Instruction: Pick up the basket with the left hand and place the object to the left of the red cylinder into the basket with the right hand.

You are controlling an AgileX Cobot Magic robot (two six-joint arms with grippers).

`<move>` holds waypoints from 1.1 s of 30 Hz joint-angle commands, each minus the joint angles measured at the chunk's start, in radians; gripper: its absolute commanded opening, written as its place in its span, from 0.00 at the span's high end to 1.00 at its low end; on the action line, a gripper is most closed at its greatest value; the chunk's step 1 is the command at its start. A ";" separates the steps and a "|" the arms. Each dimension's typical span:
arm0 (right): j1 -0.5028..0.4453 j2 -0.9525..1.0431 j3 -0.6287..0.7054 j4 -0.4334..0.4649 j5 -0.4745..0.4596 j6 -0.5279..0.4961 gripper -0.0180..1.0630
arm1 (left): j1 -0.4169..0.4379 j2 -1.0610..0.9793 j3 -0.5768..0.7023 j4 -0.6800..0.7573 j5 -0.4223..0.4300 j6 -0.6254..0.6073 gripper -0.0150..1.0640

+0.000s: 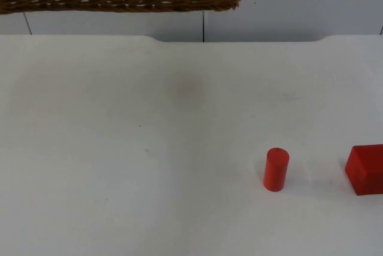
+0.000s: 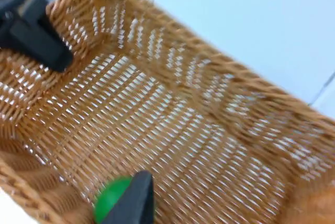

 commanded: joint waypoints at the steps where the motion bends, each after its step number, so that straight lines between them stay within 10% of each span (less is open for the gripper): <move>1: 0.000 -0.067 0.028 -0.006 0.024 -0.010 0.01 | 0.003 -0.006 -0.003 -0.033 -0.005 -0.004 0.99; 16: 0.000 -0.633 0.683 -0.008 -0.067 0.066 0.01 | 0.003 0.024 -0.003 -0.035 -0.005 0.011 0.99; 33: 0.000 -0.876 0.867 -0.008 -0.102 0.156 0.01 | -0.013 0.133 -0.003 -0.044 -0.053 0.054 0.99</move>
